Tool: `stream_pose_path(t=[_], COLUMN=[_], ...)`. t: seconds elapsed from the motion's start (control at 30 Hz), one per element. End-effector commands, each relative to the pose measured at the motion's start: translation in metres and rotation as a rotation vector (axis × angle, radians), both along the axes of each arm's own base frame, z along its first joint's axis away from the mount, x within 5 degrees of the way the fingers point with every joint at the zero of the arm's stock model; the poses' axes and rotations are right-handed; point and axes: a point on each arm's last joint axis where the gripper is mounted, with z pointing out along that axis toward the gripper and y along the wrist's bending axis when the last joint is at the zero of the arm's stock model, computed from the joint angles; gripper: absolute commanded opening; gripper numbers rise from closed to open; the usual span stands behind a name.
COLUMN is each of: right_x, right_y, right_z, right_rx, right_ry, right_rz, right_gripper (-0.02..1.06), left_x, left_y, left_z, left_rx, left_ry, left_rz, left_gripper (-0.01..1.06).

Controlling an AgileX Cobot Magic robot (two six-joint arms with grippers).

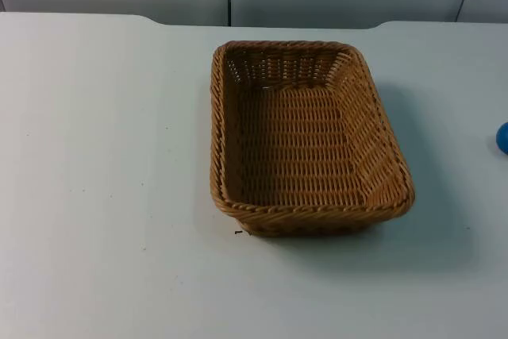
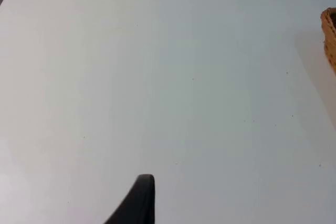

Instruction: Pick up the basket with the left hand and place the ball into the basket with the right hand.

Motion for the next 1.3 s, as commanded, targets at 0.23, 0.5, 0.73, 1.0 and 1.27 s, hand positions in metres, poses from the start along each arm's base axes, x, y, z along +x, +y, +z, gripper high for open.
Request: stream_pose_path(t=[0.23,0.5,0.73,1.0,1.27], right_x=[-0.008,0.029,0.106,0.181,0.237], right_y=[0.0,-0.003,-0.005,-0.004,-0.004], right_z=[0.03,0.085,0.133,0.147,0.12], right_rx=[0.0,-0.035,-0.049,-0.042,-0.069], right_ry=[-0.085,-0.055,0.052,0.166,0.287], right_rz=[0.003,-0.019,-0.022,-0.016,0.003], right_gripper=[0.73,0.73,0.73,0.73,0.73], left_x=[0.005,0.032,0.09,0.17,0.273], left_y=[-0.009,-0.013,-0.018,-0.039,-0.056], left_z=[0.015,0.071,0.121,0.139,0.102], left_rx=[-0.073,-0.081,-0.103,-0.192,-0.303], left_ry=[-0.002,-0.019,-0.026,0.061,0.224], left_rz=[-0.069,-0.111,-0.141,-0.351,-0.494], left_gripper=[1.05,1.05,1.05,1.05,1.05])
